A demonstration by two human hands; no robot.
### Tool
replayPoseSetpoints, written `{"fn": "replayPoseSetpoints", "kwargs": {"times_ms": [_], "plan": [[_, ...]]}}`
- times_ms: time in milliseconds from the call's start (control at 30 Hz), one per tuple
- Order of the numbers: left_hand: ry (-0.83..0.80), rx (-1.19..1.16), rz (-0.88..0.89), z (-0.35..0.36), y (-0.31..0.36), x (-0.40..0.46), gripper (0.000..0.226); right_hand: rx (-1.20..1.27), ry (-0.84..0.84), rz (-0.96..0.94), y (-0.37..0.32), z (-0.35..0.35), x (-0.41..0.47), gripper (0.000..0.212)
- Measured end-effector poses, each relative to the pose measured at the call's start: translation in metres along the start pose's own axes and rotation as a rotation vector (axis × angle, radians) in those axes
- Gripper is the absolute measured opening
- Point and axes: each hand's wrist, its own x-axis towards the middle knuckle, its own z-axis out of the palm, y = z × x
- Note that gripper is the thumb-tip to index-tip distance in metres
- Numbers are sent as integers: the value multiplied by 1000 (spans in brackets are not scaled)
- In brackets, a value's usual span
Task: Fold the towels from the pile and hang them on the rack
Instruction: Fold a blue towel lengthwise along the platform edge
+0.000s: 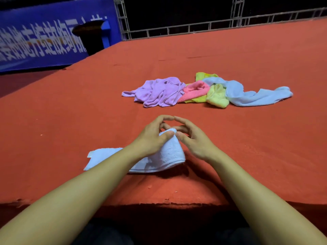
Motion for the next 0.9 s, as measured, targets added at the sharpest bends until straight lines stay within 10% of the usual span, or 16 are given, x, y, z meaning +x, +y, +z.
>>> {"fn": "replayPoseSetpoints", "kwargs": {"times_ms": [500, 900], "plan": [[733, -166, 128, -180, 104, -152, 36, 67, -579, -430, -240, 140, 72, 54], [1024, 10, -144, -211, 174, -333, 26, 346, -1037, -430, -324, 274, -5, 42]]}}
